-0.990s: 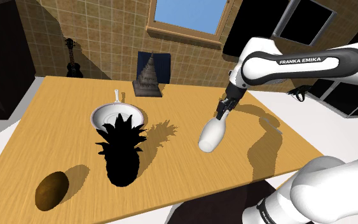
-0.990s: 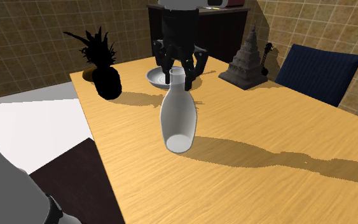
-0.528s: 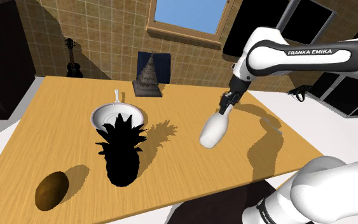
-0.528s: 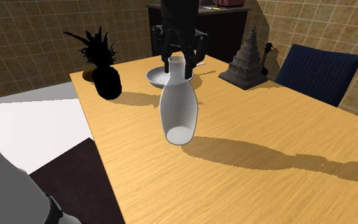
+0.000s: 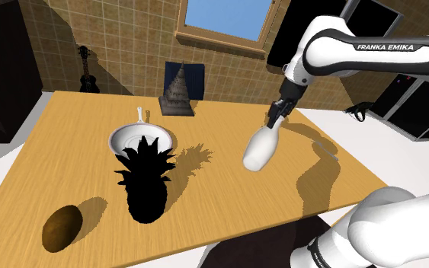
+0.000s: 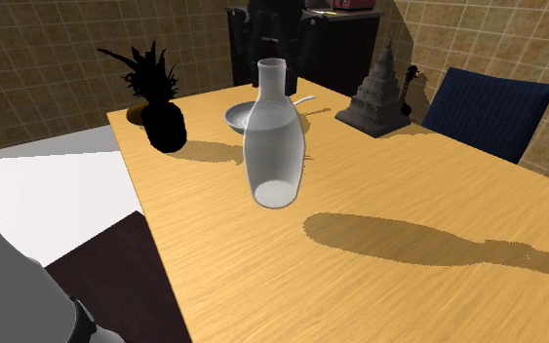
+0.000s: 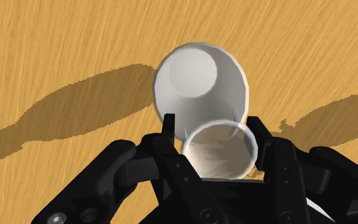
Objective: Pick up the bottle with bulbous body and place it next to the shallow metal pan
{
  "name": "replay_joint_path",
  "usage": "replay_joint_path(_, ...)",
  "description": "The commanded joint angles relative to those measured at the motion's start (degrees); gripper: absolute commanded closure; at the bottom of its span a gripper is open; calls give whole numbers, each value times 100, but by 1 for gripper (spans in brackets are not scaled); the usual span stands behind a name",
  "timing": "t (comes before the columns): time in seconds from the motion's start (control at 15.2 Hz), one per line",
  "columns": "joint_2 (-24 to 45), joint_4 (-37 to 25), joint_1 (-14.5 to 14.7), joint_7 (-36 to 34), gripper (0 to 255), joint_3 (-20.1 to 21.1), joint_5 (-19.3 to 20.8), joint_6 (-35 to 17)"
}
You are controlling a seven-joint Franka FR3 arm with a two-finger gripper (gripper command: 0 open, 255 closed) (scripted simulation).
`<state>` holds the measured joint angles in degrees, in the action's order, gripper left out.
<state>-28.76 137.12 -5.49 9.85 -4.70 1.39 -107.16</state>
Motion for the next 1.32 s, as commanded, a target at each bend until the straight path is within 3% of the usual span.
replay_joint_path(0.0,-34,-160,5,-12,255,13,-6,192)
replay_joint_path(1.25,56,-1700,23,-21,255,44,-33,1643)
